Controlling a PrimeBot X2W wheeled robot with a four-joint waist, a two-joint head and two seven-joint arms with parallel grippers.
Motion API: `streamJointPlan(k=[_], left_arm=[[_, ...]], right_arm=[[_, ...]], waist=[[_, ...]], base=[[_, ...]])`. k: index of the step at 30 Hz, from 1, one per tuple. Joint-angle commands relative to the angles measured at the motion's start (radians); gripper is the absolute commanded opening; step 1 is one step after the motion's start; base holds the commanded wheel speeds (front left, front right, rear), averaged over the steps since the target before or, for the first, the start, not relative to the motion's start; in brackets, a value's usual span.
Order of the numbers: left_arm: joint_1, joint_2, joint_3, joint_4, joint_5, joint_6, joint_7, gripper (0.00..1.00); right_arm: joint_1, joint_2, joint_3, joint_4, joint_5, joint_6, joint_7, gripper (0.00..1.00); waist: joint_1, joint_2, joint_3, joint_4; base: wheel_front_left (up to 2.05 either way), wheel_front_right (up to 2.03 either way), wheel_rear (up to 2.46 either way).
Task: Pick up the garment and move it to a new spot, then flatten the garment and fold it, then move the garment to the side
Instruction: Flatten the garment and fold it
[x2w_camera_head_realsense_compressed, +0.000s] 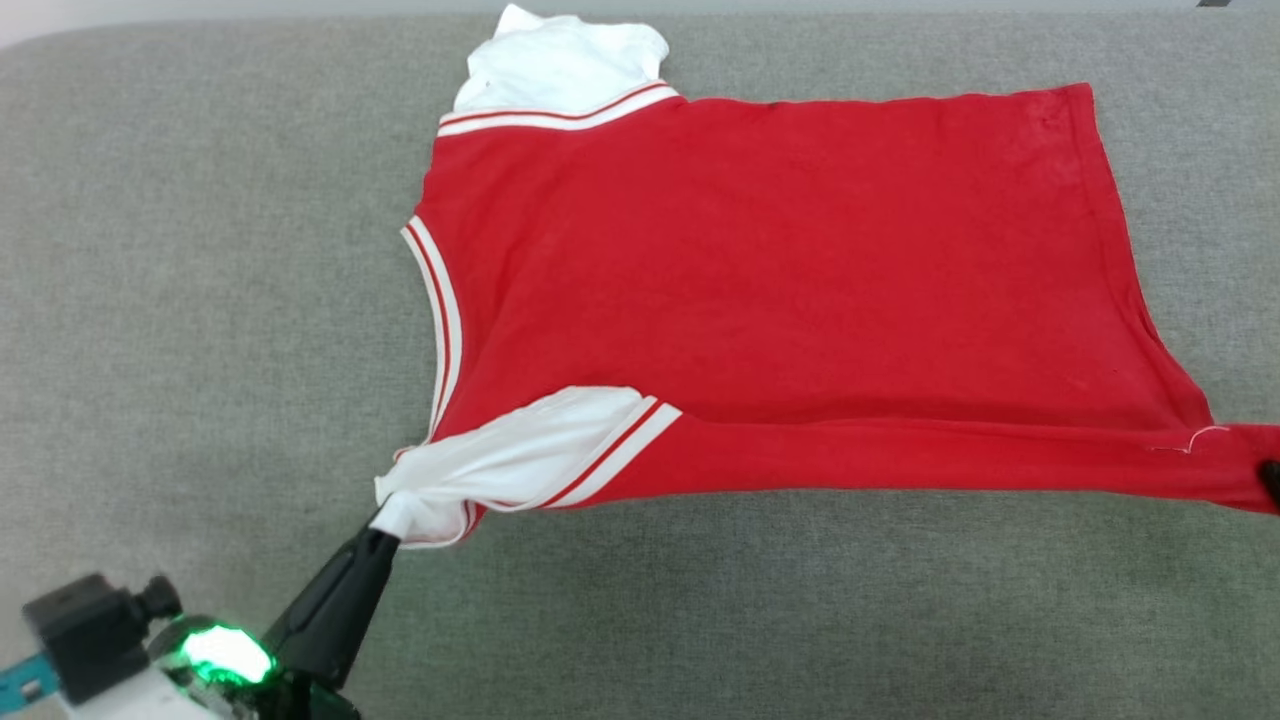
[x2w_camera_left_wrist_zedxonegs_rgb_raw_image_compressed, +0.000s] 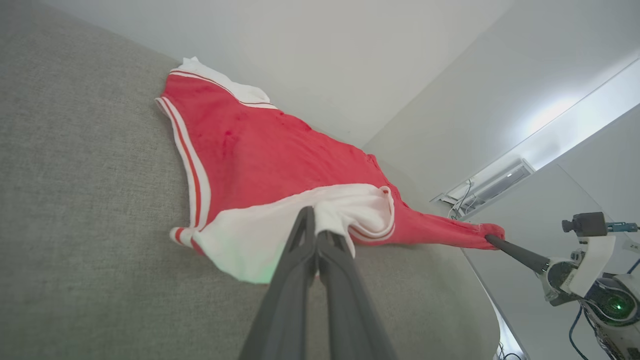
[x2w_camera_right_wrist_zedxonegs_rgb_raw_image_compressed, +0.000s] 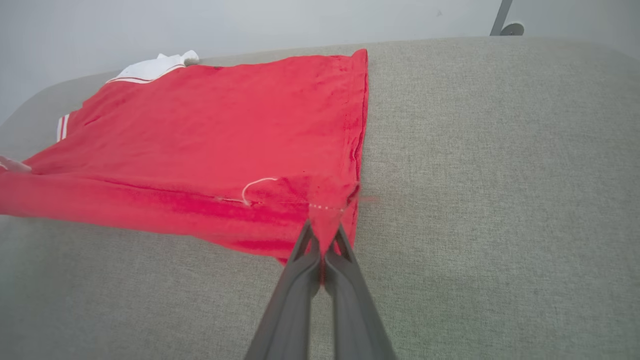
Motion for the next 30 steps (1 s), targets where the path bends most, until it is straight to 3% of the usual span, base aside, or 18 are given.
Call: streamJointPlan(k=[1,10,16,30], left_arm=[[-0.027,0.001,-0.002,-0.003,0.010,0.000,0.009,0.00],[-0.291,-0.037,-0.061,0.100,0.032,-0.026,0.098,0.00],[-0.483,-0.121,-0.101,0.282,-0.005,-0.031,0.121,0.00],[-0.696,-0.195,-0.273,0.696,0.031,-0.032,0.041,0.00]], right_arm=[[-0.024,0.003,-0.003,-0.005,-0.006,-0.001,0.011,0.00],[-0.292,-0.101,0.126,0.188,0.034,-0.001,0.037,0.00],[-0.440,-0.150,0.222,0.338,0.020,-0.001,0.007,0.00],[-0.603,-0.162,0.400,0.620,0.020,-0.001,-0.138,0.00]], waist=[[0.0000,-0.0001,0.002,0.000],[0.0000,-0.0001,0.020,0.003],[0.0000,-0.0001,0.056,0.024],[0.0000,-0.0001,0.142,0.026]], base=[[0.00,0.00,0.00],[0.00,0.00,0.00],[0.00,0.00,0.00],[0.00,0.00,0.00]])
